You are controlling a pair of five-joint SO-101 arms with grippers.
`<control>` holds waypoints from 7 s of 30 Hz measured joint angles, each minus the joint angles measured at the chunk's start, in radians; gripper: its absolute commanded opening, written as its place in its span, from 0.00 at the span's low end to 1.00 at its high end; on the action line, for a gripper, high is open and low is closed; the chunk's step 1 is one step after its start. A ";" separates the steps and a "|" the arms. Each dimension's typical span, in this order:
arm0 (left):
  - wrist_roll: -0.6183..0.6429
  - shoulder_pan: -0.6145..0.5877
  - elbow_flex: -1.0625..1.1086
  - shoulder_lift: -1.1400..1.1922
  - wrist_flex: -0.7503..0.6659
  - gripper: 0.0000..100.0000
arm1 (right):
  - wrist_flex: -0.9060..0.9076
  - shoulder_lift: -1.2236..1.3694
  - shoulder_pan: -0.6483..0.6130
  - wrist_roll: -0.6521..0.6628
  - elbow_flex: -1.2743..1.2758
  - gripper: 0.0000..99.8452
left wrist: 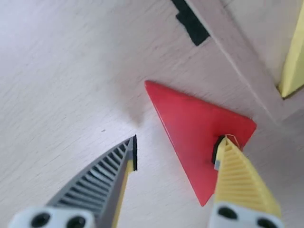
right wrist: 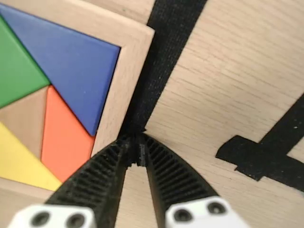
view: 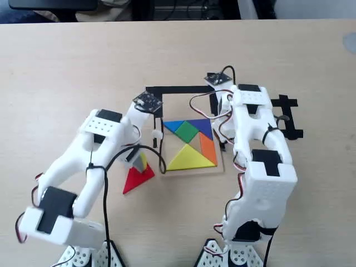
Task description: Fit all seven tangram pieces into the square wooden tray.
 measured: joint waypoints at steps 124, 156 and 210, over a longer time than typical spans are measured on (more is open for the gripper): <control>0.414 0.032 -0.572 0.480 0.224 0.27 | -0.002 -0.002 0.000 0.000 0.003 0.01; 0.397 0.110 -0.588 0.457 0.218 0.08 | -0.002 -0.002 0.000 0.000 0.003 0.01; 0.321 -0.097 -0.727 0.414 0.365 0.26 | -0.002 -0.002 0.000 0.000 0.003 0.01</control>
